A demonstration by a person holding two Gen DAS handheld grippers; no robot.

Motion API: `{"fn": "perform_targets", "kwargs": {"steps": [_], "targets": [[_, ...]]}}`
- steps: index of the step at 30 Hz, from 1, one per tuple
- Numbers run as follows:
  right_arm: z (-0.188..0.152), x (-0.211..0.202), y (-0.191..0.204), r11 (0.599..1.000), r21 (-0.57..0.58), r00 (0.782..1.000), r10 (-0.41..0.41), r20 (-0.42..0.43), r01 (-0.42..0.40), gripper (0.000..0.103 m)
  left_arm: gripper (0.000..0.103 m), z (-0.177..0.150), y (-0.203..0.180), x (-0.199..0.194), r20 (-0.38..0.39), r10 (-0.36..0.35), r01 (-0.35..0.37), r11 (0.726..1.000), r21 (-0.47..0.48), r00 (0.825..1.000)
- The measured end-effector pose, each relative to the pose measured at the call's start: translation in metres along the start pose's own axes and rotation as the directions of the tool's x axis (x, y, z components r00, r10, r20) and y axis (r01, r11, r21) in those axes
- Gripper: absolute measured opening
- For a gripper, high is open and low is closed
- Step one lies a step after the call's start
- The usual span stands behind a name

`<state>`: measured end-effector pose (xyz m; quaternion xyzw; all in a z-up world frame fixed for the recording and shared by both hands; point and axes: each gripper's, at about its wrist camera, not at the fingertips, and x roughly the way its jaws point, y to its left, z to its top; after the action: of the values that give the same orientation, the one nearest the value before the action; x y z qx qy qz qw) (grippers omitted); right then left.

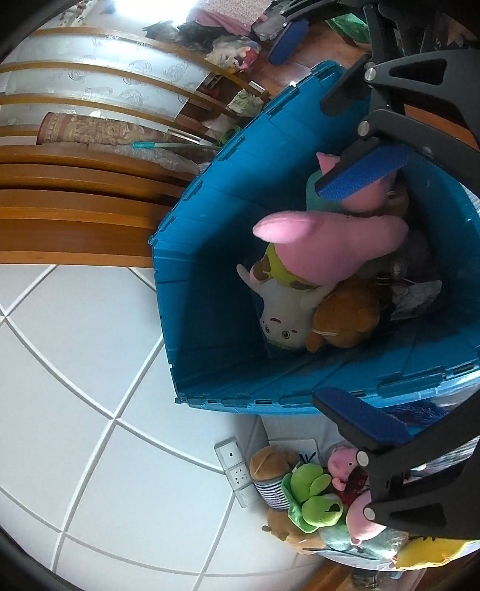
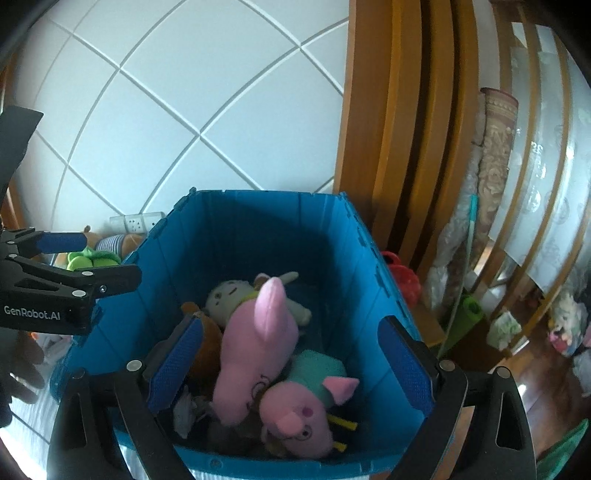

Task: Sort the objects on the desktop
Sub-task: 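Move both grippers back toward the remaining plush pile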

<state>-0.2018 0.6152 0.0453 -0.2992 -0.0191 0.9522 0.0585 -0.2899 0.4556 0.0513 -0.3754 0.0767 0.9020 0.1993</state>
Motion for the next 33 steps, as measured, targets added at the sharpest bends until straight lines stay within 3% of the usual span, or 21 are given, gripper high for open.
{"fn": "perform_targets", "kwargs": {"steps": [9, 15, 24, 29, 33], "targets": [[-0.009, -0.013, 0.014, 1.0, -0.014, 1.0, 0.006, -0.005, -0.006, 0.097, 0.103, -0.018, 0.015, -0.027, 0.016, 0.01, -0.009, 1.0, -0.025, 1.0], [-0.009, -0.031, 0.048, 0.996, -0.067, 0.998, 0.06, 0.021, -0.058, 0.101, 0.103, -0.045, 0.06, -0.06, 0.036, 0.053, -0.051, 0.996, -0.078, 0.998], [-0.012, -0.061, 0.181, 0.947, -0.204, 0.964, 0.262, 0.045, -0.248, 0.102, 0.103, -0.132, 0.189, -0.095, -0.037, 0.172, -0.176, 0.963, -0.204, 0.984], [-0.028, -0.062, 0.269, 0.908, -0.254, 0.939, 0.343, -0.003, -0.332, 0.102, 0.103, -0.187, 0.268, -0.109, -0.107, 0.209, -0.23, 0.94, -0.252, 0.972], [-0.044, -0.047, 0.326, 0.899, -0.253, 0.933, 0.353, -0.064, -0.358, 0.102, 0.103, -0.235, 0.334, -0.116, -0.171, 0.237, -0.278, 0.919, -0.28, 0.956]]}}
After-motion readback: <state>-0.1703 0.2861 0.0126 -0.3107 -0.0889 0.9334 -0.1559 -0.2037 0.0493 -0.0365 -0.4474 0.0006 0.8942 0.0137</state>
